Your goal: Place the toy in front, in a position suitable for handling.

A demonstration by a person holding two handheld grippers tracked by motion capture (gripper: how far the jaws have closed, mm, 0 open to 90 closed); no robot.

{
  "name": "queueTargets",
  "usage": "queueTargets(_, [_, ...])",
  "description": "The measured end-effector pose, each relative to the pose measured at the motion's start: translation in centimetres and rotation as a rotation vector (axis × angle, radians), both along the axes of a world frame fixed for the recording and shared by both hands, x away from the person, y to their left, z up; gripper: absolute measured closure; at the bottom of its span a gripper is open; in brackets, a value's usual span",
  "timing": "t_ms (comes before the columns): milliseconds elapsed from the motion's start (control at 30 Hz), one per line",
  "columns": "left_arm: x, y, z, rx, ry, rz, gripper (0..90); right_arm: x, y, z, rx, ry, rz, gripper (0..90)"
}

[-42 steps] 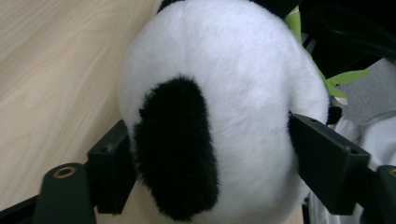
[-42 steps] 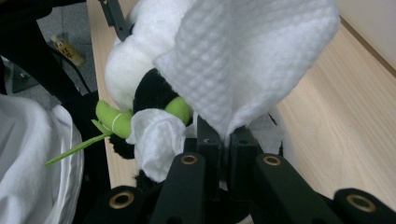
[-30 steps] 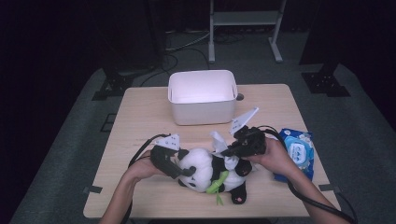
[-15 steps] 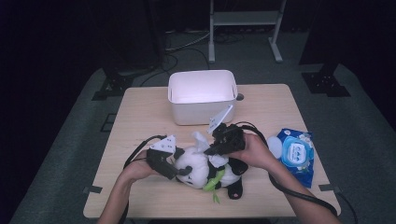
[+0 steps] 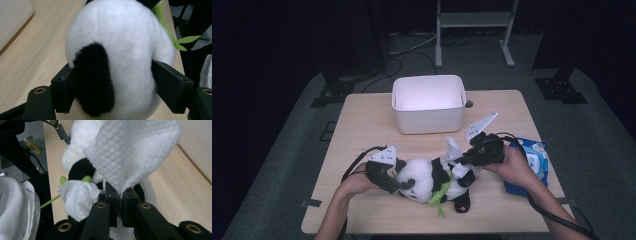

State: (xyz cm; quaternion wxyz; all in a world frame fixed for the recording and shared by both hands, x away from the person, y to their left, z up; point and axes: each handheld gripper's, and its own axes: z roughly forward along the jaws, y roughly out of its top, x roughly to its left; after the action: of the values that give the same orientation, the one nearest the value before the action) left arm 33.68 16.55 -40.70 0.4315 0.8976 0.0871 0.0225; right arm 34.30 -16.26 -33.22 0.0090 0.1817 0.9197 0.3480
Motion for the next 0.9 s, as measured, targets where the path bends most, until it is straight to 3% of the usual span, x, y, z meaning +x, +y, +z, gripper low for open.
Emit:
queueTargets(167, [-0.1, -0.2, 0.1, 0.001, -0.002, -0.001, 24.4, -0.2, -1.0, -0.1, 0.001, 0.006, -0.017, 84.9])
queueTargets(267, [-0.1, -0.2, 0.1, 0.002, -0.001, 0.001, 24.4, 0.0, -0.5, 0.0, -0.009, 0.002, -0.007, 84.9])
queueTargets(500, [-0.1, -0.1, 0.0, -0.005, -0.001, 0.000, 24.4, 0.9, 3.4, 0.2, -0.041, -0.013, 0.065, 84.8])
queueTargets(733, [-0.1, -0.1, 0.0, -0.017, 0.001, 0.000, 24.3, 1.5, 7.0, -0.3, -0.076, 0.002, 0.125, 84.8])
queueTargets(900, [-0.1, -0.1, 0.0, -0.028, 0.004, -0.004, 24.3, 1.7, 8.9, -0.2, -0.061, 0.011, 0.161, 84.8])
